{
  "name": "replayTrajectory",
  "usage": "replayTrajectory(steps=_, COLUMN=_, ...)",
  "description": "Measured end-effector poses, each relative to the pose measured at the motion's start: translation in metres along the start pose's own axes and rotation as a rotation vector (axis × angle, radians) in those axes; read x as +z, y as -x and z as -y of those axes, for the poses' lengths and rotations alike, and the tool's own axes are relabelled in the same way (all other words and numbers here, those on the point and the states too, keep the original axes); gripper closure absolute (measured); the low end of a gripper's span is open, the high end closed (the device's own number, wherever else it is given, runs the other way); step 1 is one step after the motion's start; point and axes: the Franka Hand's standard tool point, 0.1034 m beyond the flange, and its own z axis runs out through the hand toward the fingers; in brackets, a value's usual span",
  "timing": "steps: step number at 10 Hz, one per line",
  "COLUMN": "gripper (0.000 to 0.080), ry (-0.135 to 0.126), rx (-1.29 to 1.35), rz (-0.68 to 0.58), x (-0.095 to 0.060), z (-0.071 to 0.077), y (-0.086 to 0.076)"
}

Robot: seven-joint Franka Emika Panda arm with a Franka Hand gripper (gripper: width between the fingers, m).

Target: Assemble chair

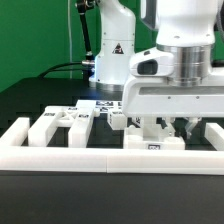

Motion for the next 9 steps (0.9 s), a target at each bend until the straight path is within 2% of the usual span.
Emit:
replayTrajectory(steps=2, gripper=0.0765, ry=-0.007, rx=-0.056, rz=-0.014, x=0.001, z=0.023, y=-0.008)
replayTrajectory(steps=4, gripper=0.0765, ry=-0.008, rx=-0.077, rz=-0.020, x=0.001, z=0.034, y=-0.012)
replayTrajectory(steps=9, gripper=0.0765, ry=-0.013, rx=-0.084, rz=-0.024, x=-0.001, z=0.040, y=-0.015)
